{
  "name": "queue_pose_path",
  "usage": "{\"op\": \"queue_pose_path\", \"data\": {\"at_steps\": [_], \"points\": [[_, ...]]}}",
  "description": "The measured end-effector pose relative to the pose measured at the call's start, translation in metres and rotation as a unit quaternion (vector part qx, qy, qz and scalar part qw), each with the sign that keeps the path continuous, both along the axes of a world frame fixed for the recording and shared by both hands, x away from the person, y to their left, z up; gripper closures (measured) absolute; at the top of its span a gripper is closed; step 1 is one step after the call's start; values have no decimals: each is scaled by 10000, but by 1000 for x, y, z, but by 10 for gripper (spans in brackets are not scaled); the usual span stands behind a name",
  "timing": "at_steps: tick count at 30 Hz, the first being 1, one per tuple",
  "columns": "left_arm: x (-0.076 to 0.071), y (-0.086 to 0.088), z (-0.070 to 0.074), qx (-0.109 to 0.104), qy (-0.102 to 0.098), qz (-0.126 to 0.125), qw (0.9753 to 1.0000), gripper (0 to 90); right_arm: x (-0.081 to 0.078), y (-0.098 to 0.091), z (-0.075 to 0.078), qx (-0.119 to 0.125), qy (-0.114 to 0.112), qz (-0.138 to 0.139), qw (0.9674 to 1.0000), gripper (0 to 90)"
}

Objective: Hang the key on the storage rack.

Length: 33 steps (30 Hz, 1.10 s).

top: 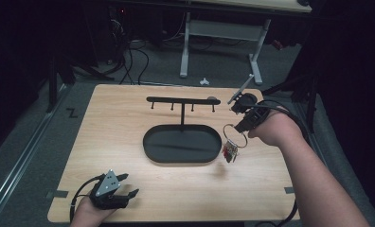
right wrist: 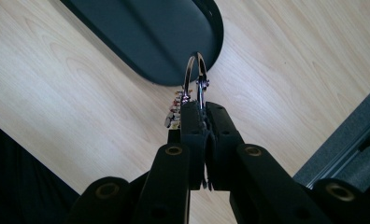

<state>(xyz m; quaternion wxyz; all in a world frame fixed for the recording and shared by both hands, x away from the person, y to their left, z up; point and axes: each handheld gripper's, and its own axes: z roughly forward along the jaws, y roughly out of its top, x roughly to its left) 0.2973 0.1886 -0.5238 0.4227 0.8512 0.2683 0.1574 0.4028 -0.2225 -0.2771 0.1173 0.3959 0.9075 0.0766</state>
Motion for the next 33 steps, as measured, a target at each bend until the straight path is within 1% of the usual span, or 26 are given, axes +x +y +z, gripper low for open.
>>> {"op": "queue_pose_path", "data": {"at_steps": [1, 3, 5, 10, 11, 12, 16, 17, 19, 21, 26, 27, 29, 31, 33], "points": [[0, 0, 0, 0, 0, 0, 10000, 317, 1, 1, 0, 7, 6, 16, 10000, 875], [0, 0, 0, -11, -7, 6, 10000, 317, 3, 7, 2, 38, 12, -47, 10000, 875], [0, 0, 0, -24, 11, -10, 10000, 317, 5, 9, 2, 54, -6, -3, 10000, 875], [-1, -3, 0, 23, -2, -86, 10000, 316, 13, 21, 6, 75, -61, 152, 9998, 875], [-1, -2, 0, 27, 4, -94, 10000, 316, 14, 22, 6, 87, -44, 112, 9999, 875], [-1, -2, 0, 22, 6, -92, 10000, 317, 16, 24, 6, 90, -71, 169, 9998, 875], [0, -2, 0, 20, 60, -128, 9999, 316, 22, 29, 7, 91, -79, 160, 9998, 876], [-1, -2, 0, 15, 40, -125, 9999, 316, 23, 30, 7, 103, -95, 214, 9997, 875], [0, -2, 0, 18, 59, -141, 9999, 316, 26, 32, 7, 159, -107, 213, 9996, 876], [-1, -2, 0, 16, 50, -149, 9999, 316, 29, 34, 7, 151, -107, 214, 9996, 876], [-1, -2, 0, 11, 40, -136, 9999, 317, 37, 36, 5, 170, -96, 194, 9996, 875], [-1, -1, 0, 6, 42, -137, 9999, 317, 38, 38, 4, 179, -81, 137, 9997, 875], [0, -1, 0, 11, 47, -135, 9999, 317, 43, 38, 3, 195, -94, 209, 9995, 875], [1, -1, 0, 14, 60, -134, 9999, 317, 44, 39, 3, 188, -76, 165, 9997, 875], [1, -1, 0, 7, 54, -124, 9999, 317, 50, 39, 1, 186, -101, 145, 9997, 875]]}}
